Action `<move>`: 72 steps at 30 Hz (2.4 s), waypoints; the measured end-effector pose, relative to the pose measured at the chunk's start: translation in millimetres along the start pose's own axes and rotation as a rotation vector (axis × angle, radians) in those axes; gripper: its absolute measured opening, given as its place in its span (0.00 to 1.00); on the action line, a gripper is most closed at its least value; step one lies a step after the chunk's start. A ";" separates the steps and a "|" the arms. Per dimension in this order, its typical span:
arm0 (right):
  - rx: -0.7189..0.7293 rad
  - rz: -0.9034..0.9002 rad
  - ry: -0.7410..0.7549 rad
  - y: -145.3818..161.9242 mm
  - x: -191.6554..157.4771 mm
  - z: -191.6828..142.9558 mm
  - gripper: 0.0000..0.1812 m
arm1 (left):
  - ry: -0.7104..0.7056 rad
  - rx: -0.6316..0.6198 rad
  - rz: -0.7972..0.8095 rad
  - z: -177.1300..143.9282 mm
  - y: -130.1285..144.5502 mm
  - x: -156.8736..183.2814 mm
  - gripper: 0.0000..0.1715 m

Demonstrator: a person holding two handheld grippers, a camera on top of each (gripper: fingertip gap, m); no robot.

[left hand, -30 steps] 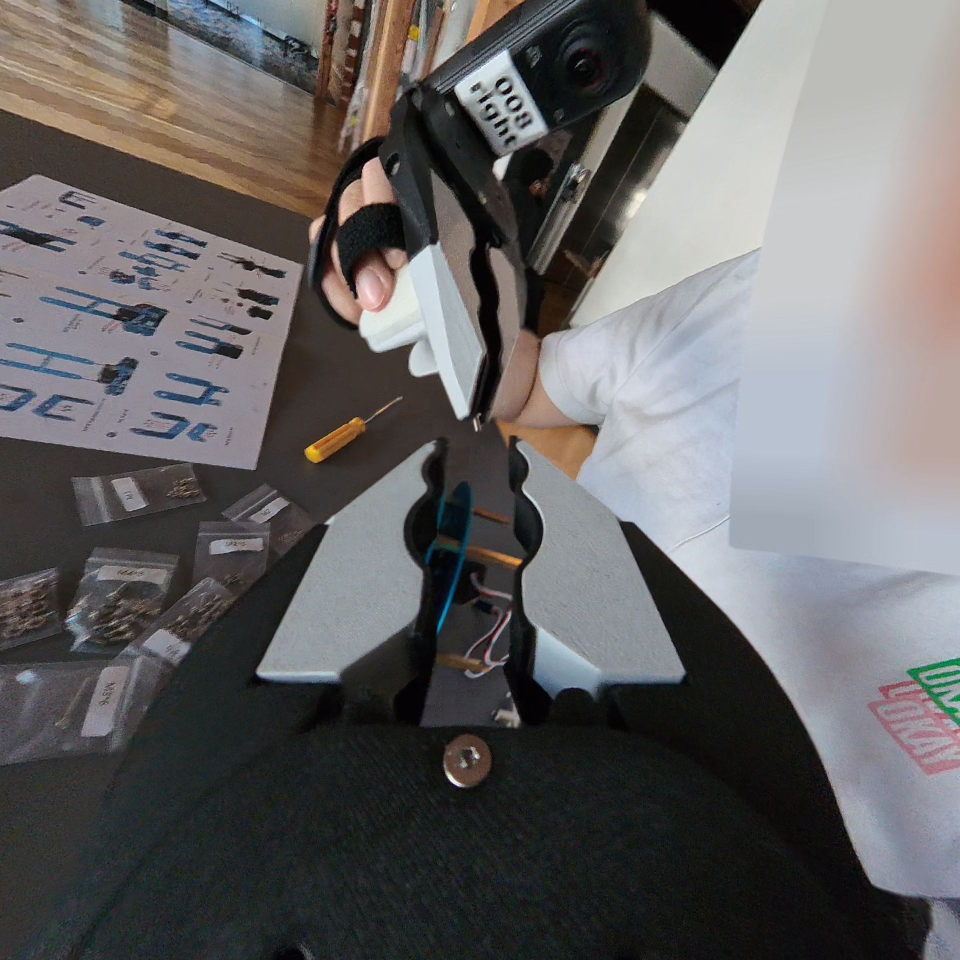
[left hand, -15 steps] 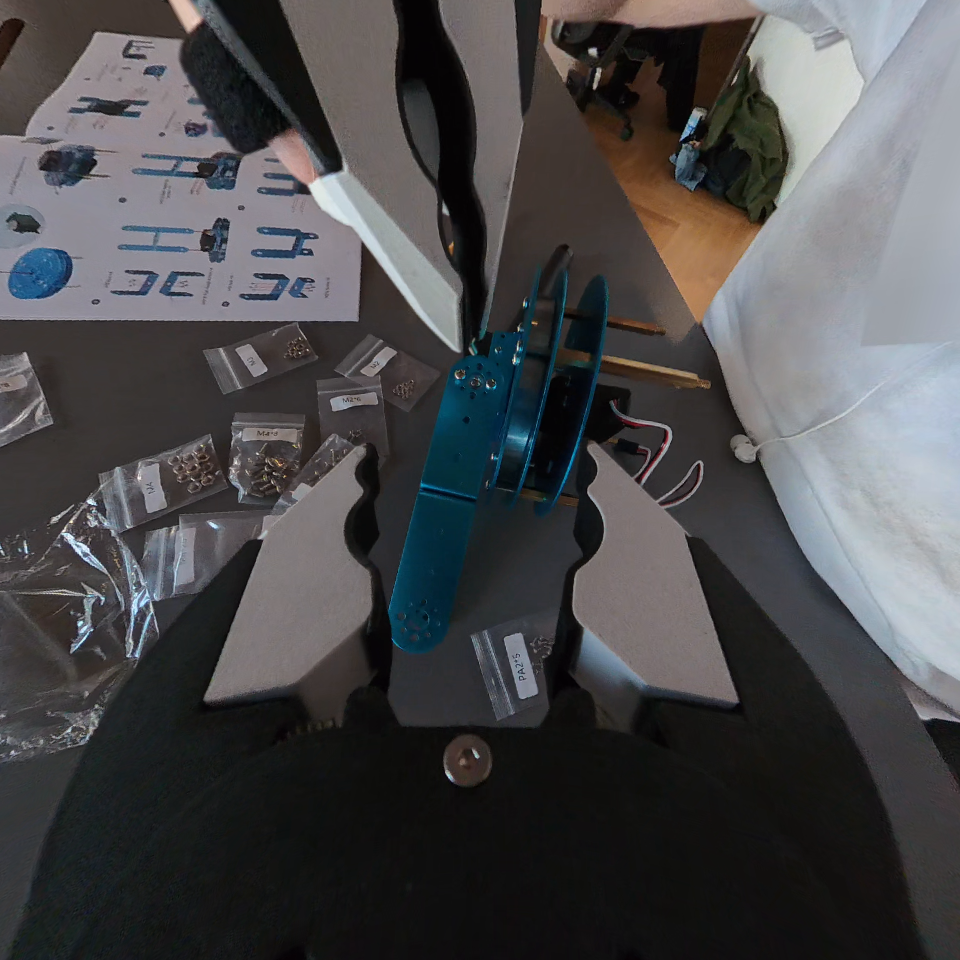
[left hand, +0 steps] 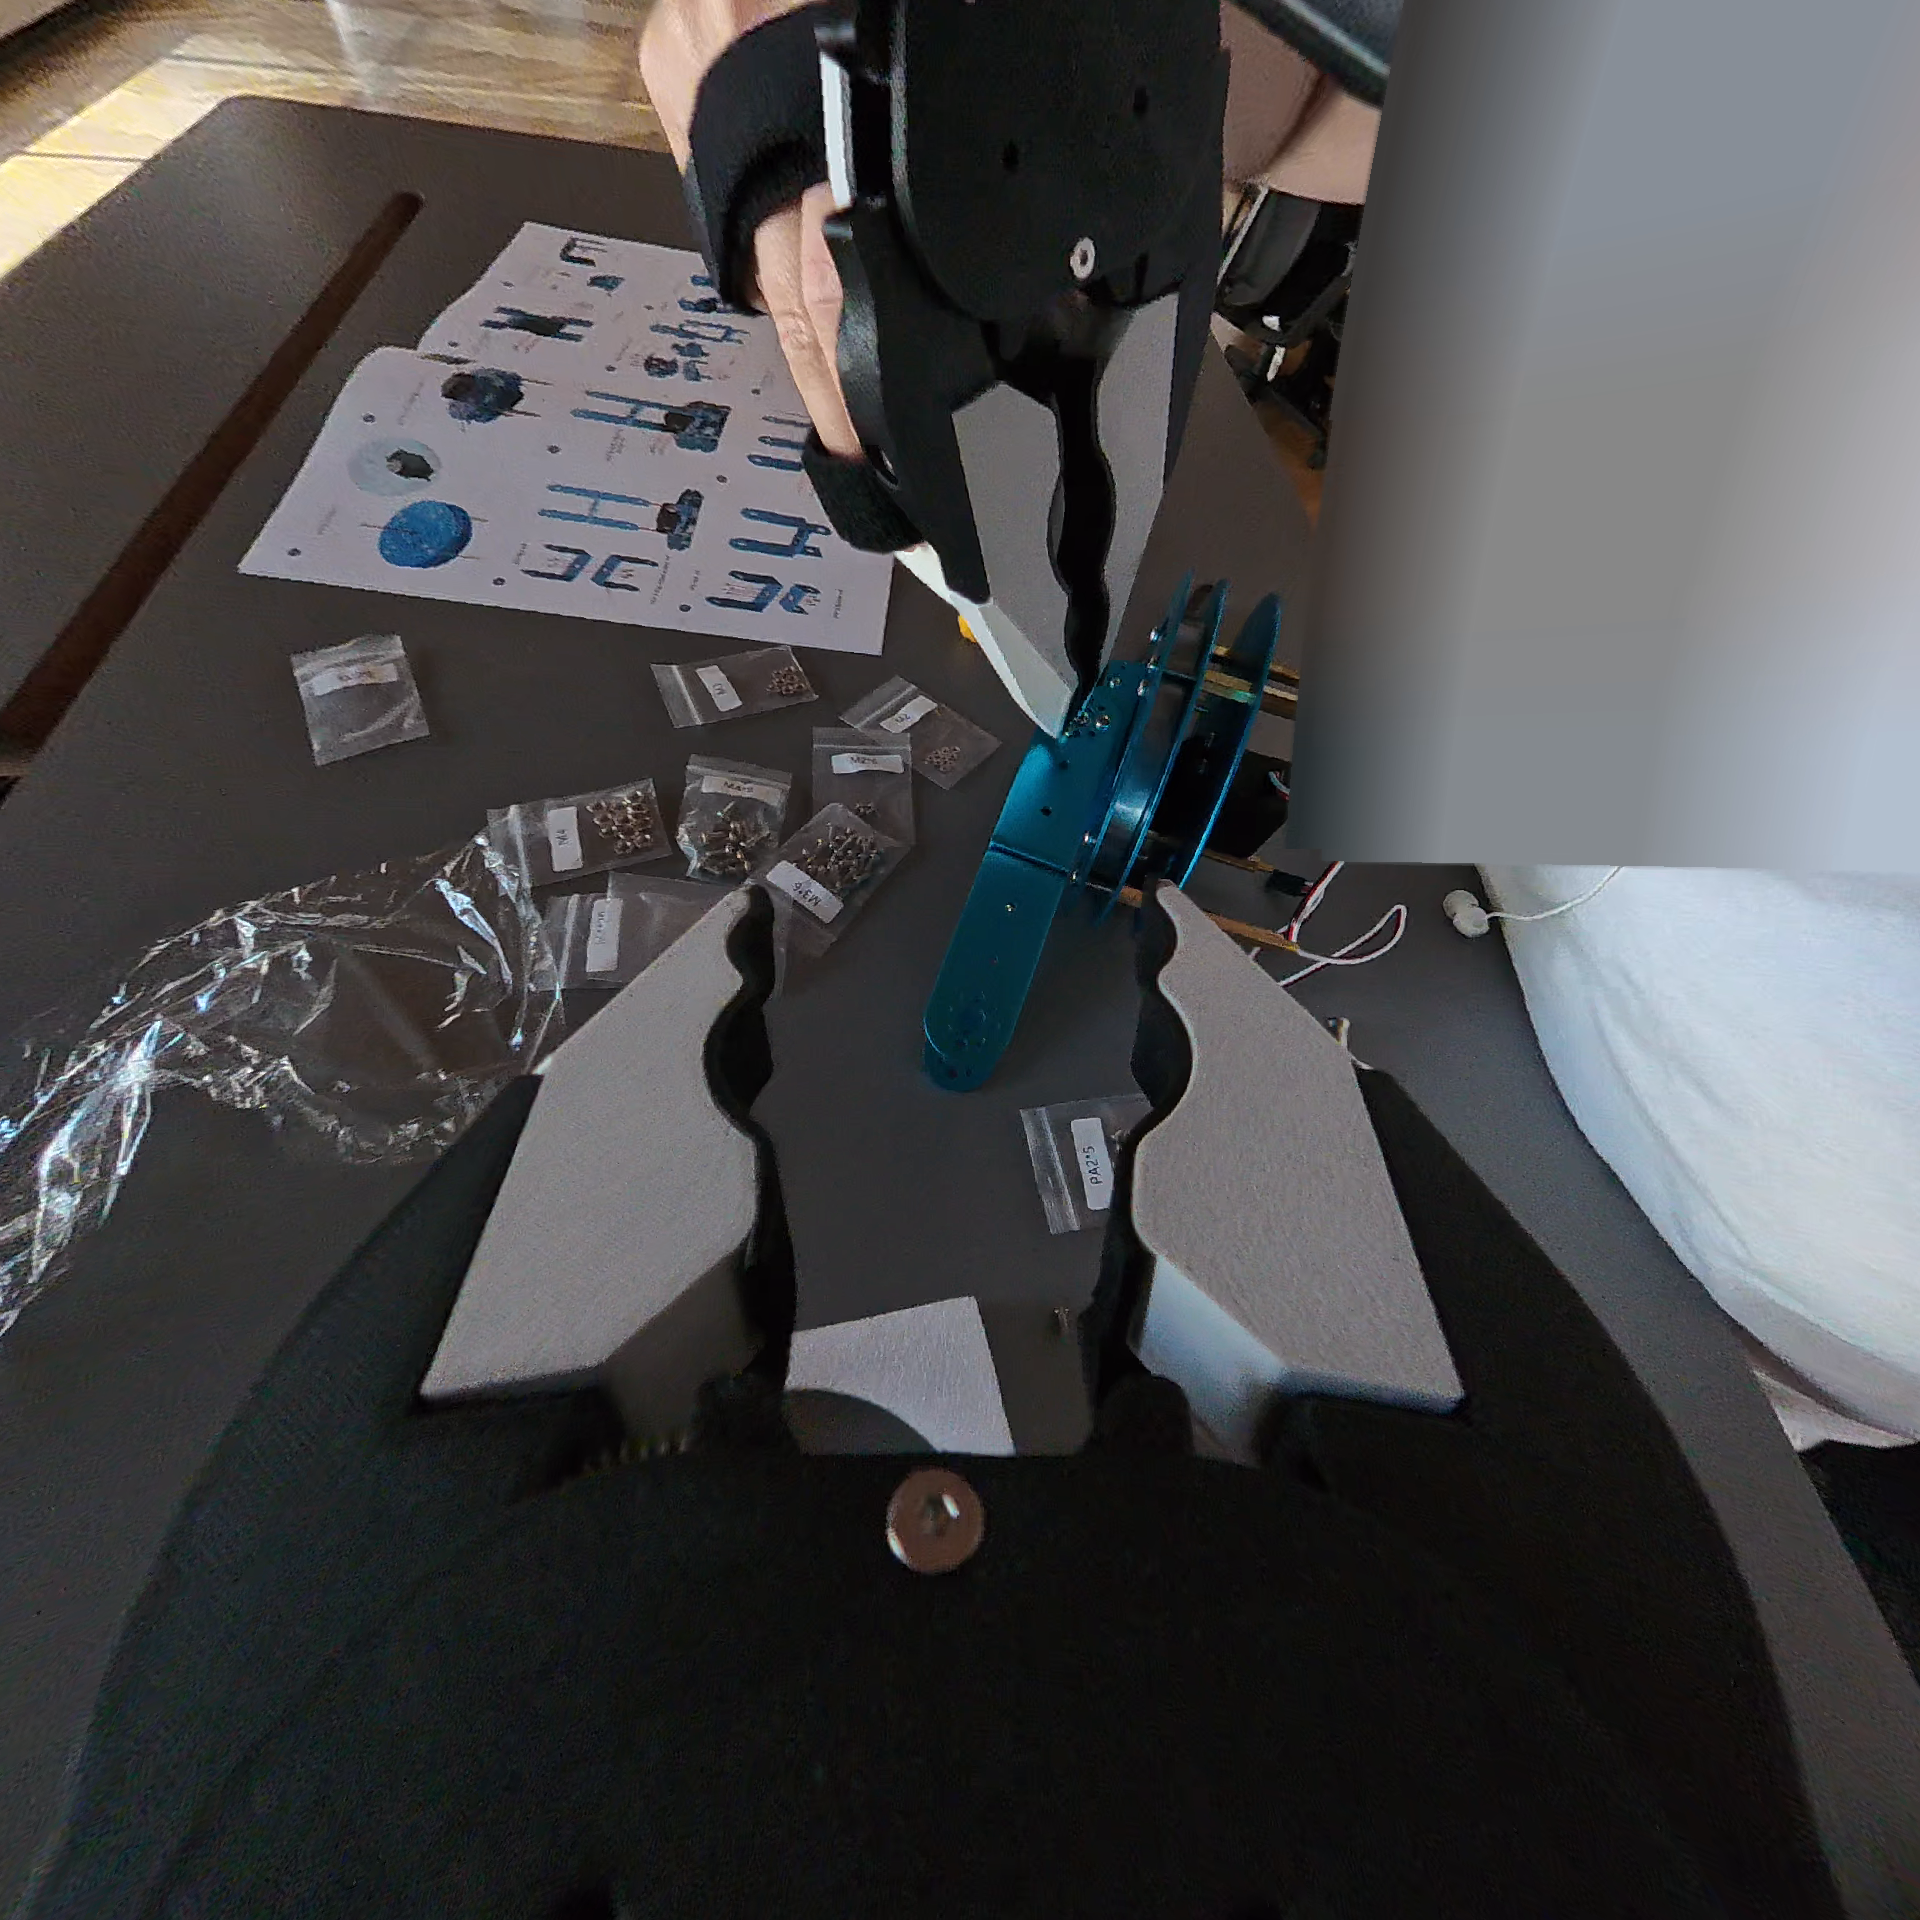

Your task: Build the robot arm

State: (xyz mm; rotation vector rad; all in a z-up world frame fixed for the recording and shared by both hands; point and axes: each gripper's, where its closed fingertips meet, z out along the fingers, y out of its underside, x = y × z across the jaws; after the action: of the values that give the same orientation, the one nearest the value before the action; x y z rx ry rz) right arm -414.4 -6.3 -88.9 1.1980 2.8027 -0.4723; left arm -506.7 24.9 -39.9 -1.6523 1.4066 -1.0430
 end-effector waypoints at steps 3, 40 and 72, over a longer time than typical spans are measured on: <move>-0.019 -0.012 -0.024 -2.7 -2.5 2.7 0.02 | -0.011 0.014 0.002 -5.6 -3.2 -0.6 0.40; 0.497 0.103 1.311 -12.9 37.2 -109.5 0.00 | 0.231 0.413 -0.450 41.3 -68.0 2.8 0.14; 0.597 0.089 1.287 -8.7 46.7 -100.8 0.00 | 0.125 0.452 -0.483 49.8 -69.6 -10.7 0.01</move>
State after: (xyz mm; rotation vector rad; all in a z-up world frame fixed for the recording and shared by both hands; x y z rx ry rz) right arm -446.4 50.9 1.3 2.4334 3.6664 -0.7606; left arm -433.9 46.8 0.7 -1.6294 0.7640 -1.6233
